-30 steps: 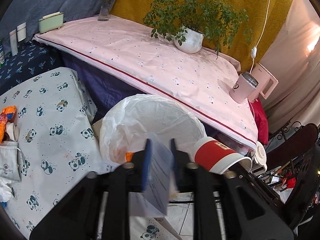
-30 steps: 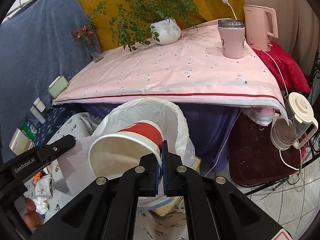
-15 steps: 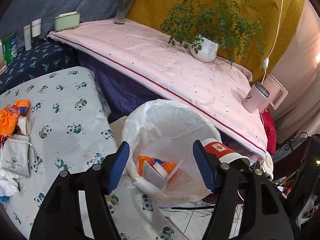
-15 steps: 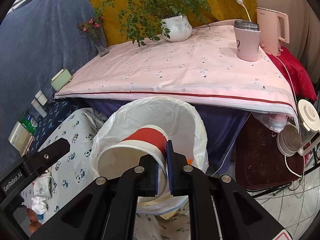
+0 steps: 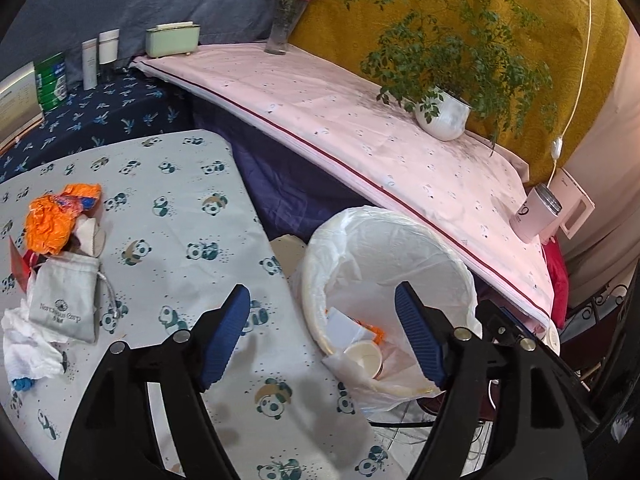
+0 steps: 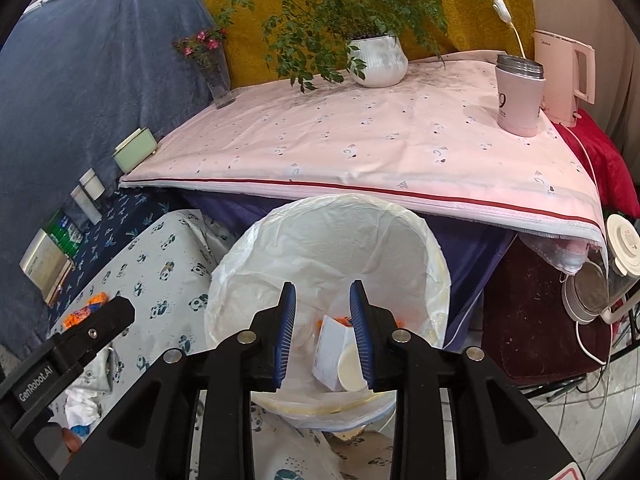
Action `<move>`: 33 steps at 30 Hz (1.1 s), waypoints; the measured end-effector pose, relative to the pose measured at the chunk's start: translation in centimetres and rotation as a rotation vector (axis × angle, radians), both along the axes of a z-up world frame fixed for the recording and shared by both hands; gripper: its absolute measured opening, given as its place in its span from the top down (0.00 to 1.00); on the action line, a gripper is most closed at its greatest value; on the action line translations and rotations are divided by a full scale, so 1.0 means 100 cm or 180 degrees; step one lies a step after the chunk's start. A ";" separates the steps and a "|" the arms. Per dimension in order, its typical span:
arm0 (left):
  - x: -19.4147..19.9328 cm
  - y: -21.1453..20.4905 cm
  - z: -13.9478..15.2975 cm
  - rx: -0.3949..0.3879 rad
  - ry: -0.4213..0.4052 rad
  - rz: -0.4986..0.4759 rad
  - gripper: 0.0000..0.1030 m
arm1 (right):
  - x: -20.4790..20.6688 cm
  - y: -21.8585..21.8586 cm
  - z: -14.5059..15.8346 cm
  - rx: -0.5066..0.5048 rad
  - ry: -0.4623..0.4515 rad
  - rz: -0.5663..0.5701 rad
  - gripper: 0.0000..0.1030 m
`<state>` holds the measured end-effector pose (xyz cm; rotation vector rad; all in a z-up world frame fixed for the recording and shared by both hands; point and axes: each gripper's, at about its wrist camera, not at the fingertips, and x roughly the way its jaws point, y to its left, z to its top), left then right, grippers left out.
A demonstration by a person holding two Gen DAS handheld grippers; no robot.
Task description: Collect trash
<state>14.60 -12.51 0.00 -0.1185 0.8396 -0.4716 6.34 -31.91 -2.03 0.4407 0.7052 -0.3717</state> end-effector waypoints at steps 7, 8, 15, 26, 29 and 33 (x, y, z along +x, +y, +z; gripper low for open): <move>-0.002 0.037 0.001 0.0049 -0.0071 0.0267 0.27 | 0.006 0.031 0.010 -0.0048 -0.0035 0.0180 0.70; -0.002 0.044 0.001 0.0055 -0.0071 0.0313 0.26 | 0.007 0.037 0.011 -0.0049 -0.0042 0.0215 0.70; -0.002 0.100 -0.003 0.0096 -0.0047 0.0674 0.26 | 0.017 0.081 0.017 -0.0090 -0.0048 0.0485 0.66; -0.013 0.193 -0.016 0.0264 0.0025 0.1187 0.26 | 0.028 0.158 0.019 -0.0147 -0.0002 0.0949 0.66; -0.014 0.214 -0.022 0.0324 0.0056 0.1280 0.26 | 0.031 0.180 0.017 -0.0155 0.0019 0.1085 0.66; -0.017 0.234 -0.032 0.0387 0.0115 0.1323 0.27 | 0.035 0.211 0.012 -0.0167 0.0070 0.1263 0.66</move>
